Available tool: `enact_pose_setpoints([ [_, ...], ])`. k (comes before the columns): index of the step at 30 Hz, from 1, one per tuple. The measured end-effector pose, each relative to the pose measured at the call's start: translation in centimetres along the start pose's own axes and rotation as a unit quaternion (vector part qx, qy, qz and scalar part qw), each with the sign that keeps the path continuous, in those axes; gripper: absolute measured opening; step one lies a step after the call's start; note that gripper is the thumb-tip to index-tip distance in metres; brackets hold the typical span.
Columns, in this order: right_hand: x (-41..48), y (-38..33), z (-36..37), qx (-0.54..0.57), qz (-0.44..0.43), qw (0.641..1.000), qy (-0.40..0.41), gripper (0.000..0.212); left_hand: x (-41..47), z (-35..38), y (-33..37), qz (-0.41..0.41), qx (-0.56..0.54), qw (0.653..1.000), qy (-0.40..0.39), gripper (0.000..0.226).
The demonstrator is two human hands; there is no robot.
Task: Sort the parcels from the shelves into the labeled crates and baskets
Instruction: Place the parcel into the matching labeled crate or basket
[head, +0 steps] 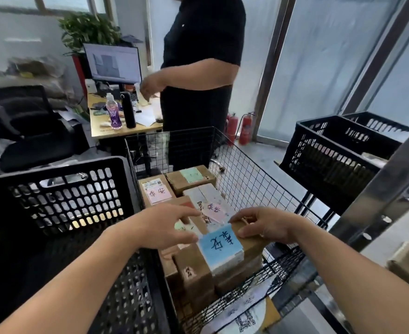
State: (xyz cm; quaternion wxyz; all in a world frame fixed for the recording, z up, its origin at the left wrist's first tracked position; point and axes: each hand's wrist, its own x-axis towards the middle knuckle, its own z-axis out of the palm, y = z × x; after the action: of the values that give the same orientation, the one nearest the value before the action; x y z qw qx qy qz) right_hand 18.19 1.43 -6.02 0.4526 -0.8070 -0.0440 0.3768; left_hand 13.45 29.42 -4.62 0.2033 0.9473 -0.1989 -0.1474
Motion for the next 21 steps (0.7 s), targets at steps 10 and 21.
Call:
enact_pose_setpoints([
  [10,4.2,0.2,4.3,-0.232,0.019,0.971,-0.046,0.026,-1.1,1.6,-0.7,-0.026,-0.051,0.981,0.187,0.076],
  [21,9.0,2.7,5.4,-0.253,0.056,0.951,-0.169,0.037,-0.9,3.0,-0.1,-0.082,-0.022,0.978,0.189,0.074],
])
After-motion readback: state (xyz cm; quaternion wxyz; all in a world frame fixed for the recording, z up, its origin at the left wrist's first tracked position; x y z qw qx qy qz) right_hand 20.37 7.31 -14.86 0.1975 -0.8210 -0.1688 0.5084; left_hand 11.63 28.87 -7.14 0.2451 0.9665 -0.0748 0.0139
